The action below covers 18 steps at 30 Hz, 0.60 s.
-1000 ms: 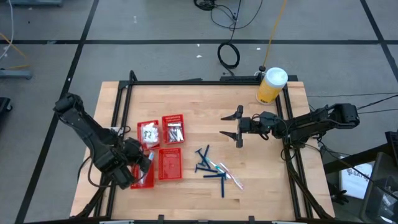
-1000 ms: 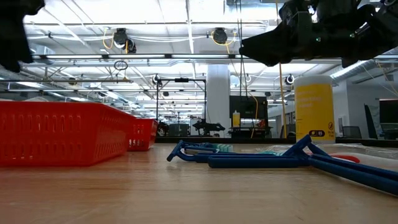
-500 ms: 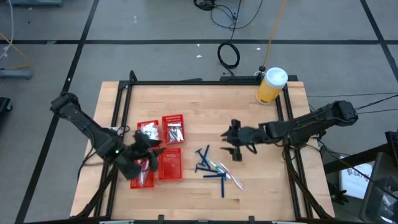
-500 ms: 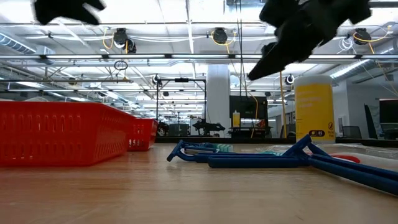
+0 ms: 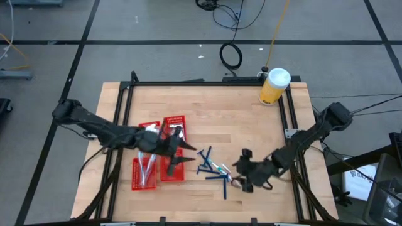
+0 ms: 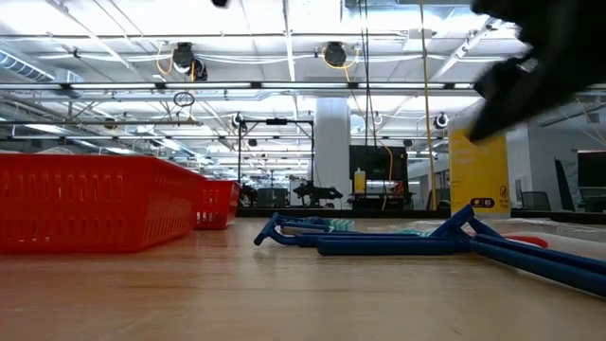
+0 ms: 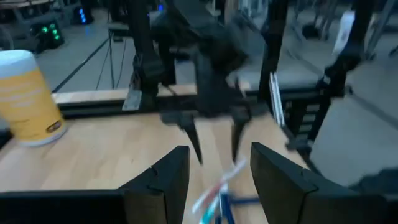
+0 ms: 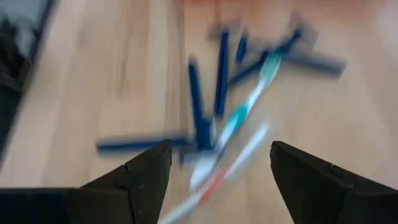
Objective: Pick & Place Travel size toiletries
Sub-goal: Put the red toothbrush into the bottom left red basket
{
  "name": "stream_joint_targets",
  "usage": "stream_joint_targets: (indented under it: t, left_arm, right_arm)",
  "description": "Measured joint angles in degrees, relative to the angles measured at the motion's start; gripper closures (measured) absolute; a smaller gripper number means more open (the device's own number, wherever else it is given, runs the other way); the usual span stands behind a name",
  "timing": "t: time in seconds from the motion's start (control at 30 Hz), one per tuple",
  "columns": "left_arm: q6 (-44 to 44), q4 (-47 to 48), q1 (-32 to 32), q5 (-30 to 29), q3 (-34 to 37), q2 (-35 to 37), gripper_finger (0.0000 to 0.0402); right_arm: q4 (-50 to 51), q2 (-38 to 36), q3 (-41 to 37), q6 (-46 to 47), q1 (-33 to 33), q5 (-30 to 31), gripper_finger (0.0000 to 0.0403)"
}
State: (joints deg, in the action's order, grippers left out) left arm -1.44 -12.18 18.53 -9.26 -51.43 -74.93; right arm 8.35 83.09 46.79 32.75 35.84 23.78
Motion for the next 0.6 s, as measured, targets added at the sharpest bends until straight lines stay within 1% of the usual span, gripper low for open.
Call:
stream_joint_targets:
  t: [0.1,0.23,0.33,0.4,0.5,0.6]
  left_arm:
    - [-0.8,-9.6,-4.0,6.6,3.0,-4.0,0.0234]
    - [0.8,-18.2,-7.5,12.7,6.1,-8.3,0.0234]
    - [3.6,-21.8,-10.2,16.1,6.7,-9.1,0.0234]
    - [4.2,-23.9,-12.5,19.2,6.7,-9.1,0.0234]
    - [1.7,-28.3,-16.2,23.9,6.7,-9.1,0.0234]
    - [-1.2,-29.1,-18.8,24.4,6.7,-9.0,0.0248]
  right_arm:
    - [3.2,4.5,2.2,4.4,2.6,-0.3,0.0143]
    - [11.4,8.8,6.2,11.1,3.7,-4.5,0.0155]
    - [14.4,10.8,7.9,13.9,3.6,-7.6,0.0162]
    - [14.3,11.9,8.1,15.0,3.3,-9.8,0.0165]
    - [14.5,13.6,8.1,17.8,2.9,-12.0,0.0168]
    - [14.3,15.0,8.1,20.7,2.7,-12.4,0.0171]
